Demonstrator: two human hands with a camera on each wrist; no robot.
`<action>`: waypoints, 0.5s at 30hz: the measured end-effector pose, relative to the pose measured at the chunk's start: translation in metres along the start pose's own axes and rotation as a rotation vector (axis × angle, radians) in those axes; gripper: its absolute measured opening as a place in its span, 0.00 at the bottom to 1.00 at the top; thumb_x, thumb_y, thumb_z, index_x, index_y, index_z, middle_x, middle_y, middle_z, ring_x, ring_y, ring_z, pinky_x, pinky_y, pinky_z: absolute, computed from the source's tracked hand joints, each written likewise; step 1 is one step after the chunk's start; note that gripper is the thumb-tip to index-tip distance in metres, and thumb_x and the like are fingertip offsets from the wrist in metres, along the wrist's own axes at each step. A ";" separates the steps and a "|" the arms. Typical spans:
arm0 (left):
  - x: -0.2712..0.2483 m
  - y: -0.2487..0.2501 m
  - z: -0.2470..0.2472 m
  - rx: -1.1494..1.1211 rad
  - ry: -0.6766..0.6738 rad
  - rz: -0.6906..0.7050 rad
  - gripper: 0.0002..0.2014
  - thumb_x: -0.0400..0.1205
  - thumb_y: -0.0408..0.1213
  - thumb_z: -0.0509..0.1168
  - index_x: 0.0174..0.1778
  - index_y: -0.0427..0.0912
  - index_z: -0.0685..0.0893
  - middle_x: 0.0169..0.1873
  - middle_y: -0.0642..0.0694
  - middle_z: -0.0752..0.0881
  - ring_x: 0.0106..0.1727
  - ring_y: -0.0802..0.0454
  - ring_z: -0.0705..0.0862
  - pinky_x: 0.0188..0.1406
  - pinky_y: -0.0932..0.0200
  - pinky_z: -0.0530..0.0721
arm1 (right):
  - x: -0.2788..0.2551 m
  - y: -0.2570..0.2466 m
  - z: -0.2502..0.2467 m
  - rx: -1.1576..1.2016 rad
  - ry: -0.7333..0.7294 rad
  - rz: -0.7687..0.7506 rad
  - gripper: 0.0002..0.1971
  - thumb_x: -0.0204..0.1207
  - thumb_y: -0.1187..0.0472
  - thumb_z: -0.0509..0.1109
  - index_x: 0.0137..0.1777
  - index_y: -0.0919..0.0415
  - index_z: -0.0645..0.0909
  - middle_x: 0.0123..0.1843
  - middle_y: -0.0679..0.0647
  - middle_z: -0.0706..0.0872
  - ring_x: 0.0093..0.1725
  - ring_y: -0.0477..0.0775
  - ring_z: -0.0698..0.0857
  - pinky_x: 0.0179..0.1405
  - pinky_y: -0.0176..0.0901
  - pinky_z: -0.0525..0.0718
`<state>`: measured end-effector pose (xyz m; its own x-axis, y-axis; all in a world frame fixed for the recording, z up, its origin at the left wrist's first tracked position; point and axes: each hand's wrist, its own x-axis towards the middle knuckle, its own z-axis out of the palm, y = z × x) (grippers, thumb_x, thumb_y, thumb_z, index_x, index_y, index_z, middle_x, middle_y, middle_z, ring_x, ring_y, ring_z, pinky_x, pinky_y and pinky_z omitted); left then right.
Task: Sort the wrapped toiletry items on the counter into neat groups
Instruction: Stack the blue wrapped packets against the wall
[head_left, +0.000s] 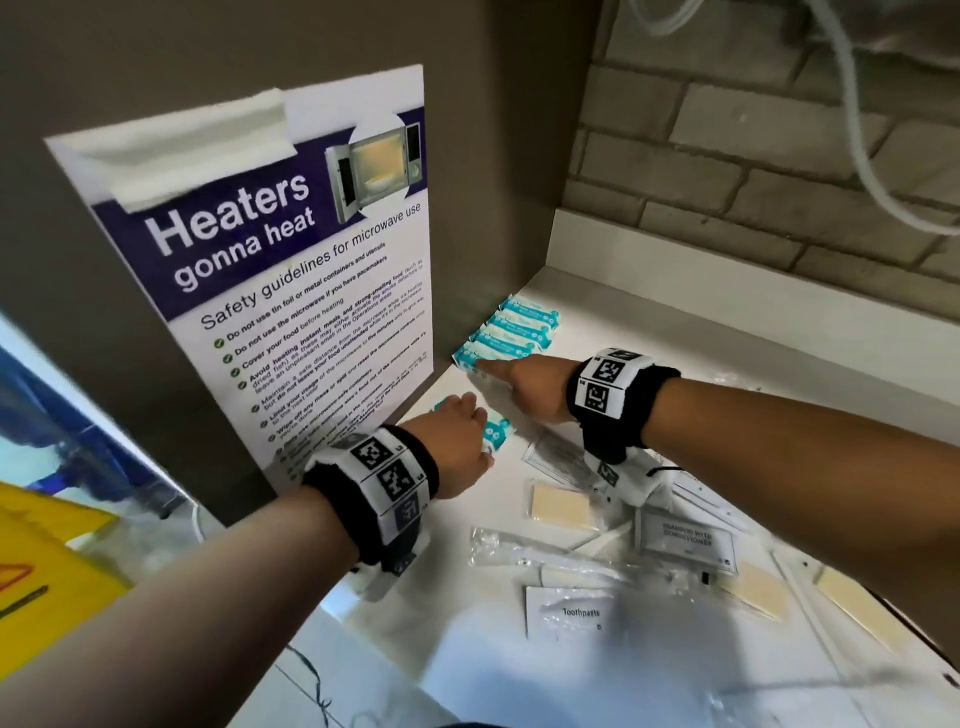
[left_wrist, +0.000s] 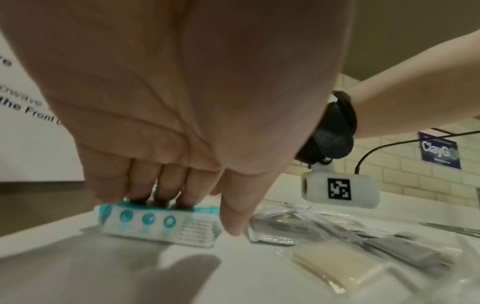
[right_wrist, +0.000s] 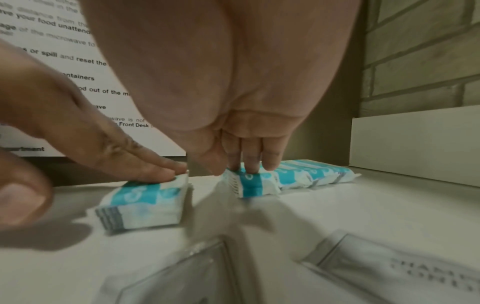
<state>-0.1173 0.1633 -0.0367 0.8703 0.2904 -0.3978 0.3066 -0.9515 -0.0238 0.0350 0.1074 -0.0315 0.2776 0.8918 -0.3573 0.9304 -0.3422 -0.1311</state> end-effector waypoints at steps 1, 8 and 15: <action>0.002 0.001 0.000 -0.011 0.003 -0.016 0.31 0.89 0.46 0.48 0.84 0.31 0.49 0.84 0.33 0.48 0.85 0.41 0.49 0.81 0.52 0.51 | 0.002 0.001 0.000 -0.013 0.002 0.001 0.31 0.82 0.67 0.59 0.85 0.53 0.57 0.82 0.57 0.68 0.80 0.61 0.69 0.78 0.51 0.66; 0.027 -0.005 -0.005 -0.040 -0.026 -0.093 0.36 0.89 0.50 0.48 0.83 0.30 0.41 0.84 0.32 0.40 0.85 0.37 0.41 0.83 0.51 0.42 | 0.016 -0.003 -0.010 -0.139 -0.023 -0.039 0.19 0.84 0.63 0.59 0.74 0.56 0.74 0.70 0.58 0.83 0.67 0.62 0.81 0.69 0.52 0.78; 0.038 -0.012 0.000 -0.072 -0.003 -0.085 0.39 0.87 0.53 0.50 0.83 0.32 0.39 0.84 0.35 0.37 0.85 0.41 0.37 0.83 0.52 0.40 | 0.025 0.001 -0.012 -0.151 -0.031 -0.052 0.21 0.81 0.67 0.58 0.74 0.56 0.76 0.68 0.57 0.84 0.66 0.63 0.82 0.69 0.54 0.78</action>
<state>-0.0878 0.1859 -0.0521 0.8390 0.3692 -0.3996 0.4060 -0.9138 0.0082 0.0453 0.1329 -0.0292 0.2228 0.8968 -0.3822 0.9694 -0.2454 -0.0108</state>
